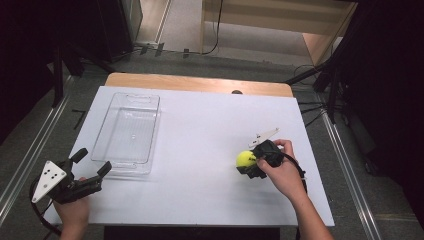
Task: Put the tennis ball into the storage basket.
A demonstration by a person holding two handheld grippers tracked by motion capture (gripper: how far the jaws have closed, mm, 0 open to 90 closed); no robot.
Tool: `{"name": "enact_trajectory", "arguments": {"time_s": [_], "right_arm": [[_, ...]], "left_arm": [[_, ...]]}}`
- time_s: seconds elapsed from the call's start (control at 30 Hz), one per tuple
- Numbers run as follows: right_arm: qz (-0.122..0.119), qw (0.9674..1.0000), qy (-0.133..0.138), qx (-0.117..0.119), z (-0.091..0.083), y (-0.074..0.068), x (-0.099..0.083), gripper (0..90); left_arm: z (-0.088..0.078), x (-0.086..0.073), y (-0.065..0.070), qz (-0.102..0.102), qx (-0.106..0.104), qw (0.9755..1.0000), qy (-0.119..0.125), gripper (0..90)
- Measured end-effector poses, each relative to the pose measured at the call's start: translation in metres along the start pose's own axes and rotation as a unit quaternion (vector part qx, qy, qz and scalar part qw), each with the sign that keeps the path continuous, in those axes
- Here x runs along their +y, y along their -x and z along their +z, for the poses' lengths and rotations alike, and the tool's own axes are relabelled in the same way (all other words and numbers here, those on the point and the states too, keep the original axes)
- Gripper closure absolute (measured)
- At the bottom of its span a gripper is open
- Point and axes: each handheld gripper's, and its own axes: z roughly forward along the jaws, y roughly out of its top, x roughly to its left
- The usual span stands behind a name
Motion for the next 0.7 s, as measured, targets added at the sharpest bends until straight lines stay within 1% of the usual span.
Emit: {"name": "enact_trajectory", "arguments": {"time_s": [0.5,0.7], "right_arm": [[-0.017,0.9998,0.009,0.006,-0.002,-0.005,0.025,23.2],[-0.019,0.9997,0.010,0.009,-0.002,-0.008,0.035,23.3]], "left_arm": [[0.000,0.000,0.000,0.000,-0.001,1.0000,0.000,11.1],[0.000,0.000,0.000,0.000,-0.001,1.0000,-0.001,11.1]]}}
